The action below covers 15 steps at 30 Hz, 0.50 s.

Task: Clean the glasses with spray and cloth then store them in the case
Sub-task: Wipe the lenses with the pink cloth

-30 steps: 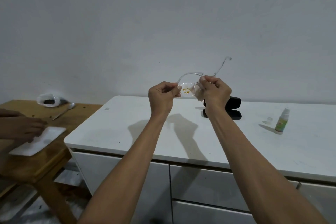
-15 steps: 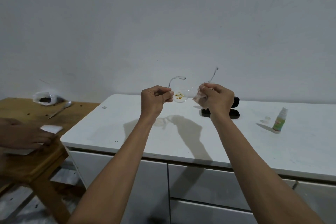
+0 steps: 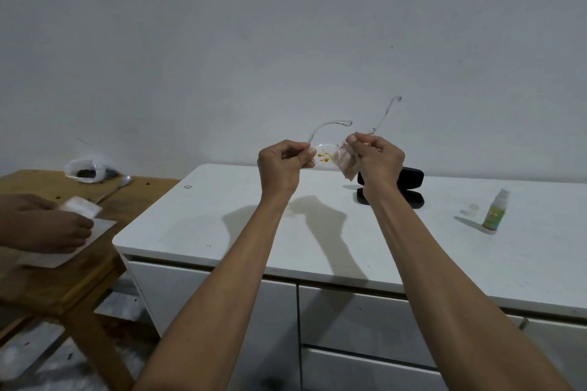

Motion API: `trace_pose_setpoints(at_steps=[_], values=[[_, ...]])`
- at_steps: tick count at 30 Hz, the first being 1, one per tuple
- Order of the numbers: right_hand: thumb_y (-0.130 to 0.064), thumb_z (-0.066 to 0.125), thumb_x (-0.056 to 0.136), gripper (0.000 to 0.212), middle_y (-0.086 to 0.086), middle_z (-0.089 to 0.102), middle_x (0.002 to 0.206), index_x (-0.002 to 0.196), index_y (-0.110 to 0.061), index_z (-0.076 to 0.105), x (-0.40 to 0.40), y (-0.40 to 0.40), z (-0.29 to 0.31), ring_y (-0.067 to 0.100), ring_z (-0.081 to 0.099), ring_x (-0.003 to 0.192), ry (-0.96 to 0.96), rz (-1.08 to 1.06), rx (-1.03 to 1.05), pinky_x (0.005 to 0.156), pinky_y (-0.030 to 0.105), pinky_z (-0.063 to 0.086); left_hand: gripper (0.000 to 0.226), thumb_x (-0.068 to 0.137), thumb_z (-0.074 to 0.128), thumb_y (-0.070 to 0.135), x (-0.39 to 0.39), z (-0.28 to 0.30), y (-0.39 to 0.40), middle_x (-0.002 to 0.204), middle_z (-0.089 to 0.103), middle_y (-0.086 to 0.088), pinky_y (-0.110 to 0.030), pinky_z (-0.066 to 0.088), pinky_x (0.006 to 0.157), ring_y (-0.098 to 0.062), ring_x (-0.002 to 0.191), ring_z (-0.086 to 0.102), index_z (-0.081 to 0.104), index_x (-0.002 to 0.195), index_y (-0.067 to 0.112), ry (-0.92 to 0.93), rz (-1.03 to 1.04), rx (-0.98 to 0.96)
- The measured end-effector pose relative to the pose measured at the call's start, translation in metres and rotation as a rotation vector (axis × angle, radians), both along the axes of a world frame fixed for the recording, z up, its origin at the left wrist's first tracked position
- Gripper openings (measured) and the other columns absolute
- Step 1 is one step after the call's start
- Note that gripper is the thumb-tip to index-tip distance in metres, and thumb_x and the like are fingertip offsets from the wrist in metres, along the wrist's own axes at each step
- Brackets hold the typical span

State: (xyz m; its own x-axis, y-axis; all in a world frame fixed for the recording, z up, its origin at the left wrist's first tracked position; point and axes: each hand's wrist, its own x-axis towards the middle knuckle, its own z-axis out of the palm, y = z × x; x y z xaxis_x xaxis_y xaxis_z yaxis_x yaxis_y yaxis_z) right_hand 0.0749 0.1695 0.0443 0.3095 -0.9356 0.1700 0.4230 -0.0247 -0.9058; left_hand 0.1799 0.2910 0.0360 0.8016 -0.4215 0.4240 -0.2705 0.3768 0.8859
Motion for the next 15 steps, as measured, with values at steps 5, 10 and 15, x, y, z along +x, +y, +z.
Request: trace_pose_setpoints(at_steps=[5,10,15], values=[[-0.003,0.085,0.080,0.008,0.006,0.078,0.083,0.081,-0.008,0.079,-0.019,-0.009,-0.015,0.015,0.074,0.075,0.164,0.200,-0.110,0.081,0.032,0.061,0.008,0.080,0.077,-0.008,0.011,-0.004,0.008,0.069,0.071,-0.013,-0.025,0.059,0.063,-0.019,0.053,0.066,0.074,0.087,-0.005,0.051,-0.006,0.038],[-0.009,0.085,0.081,0.014,0.003,0.070,0.064,0.090,0.001,0.079,-0.033,-0.011,-0.025,0.011,0.065,0.053,0.374,0.288,-0.200,0.062,0.027,0.052,0.009,0.079,0.078,-0.008,0.021,-0.013,0.018,0.070,0.070,-0.015,-0.024,0.059,0.062,-0.019,0.054,0.064,0.074,0.083,0.000,0.043,-0.032,0.131],[-0.007,0.086,0.078,0.008,0.006,0.073,0.074,0.078,-0.010,0.079,-0.032,-0.007,-0.030,0.016,0.068,0.063,0.304,0.162,-0.133,0.064,0.029,0.056,0.012,0.079,0.078,-0.009,0.022,-0.016,0.023,0.074,0.069,-0.018,-0.024,0.058,0.062,-0.021,0.055,0.064,0.074,0.079,0.002,-0.010,-0.056,0.166]])
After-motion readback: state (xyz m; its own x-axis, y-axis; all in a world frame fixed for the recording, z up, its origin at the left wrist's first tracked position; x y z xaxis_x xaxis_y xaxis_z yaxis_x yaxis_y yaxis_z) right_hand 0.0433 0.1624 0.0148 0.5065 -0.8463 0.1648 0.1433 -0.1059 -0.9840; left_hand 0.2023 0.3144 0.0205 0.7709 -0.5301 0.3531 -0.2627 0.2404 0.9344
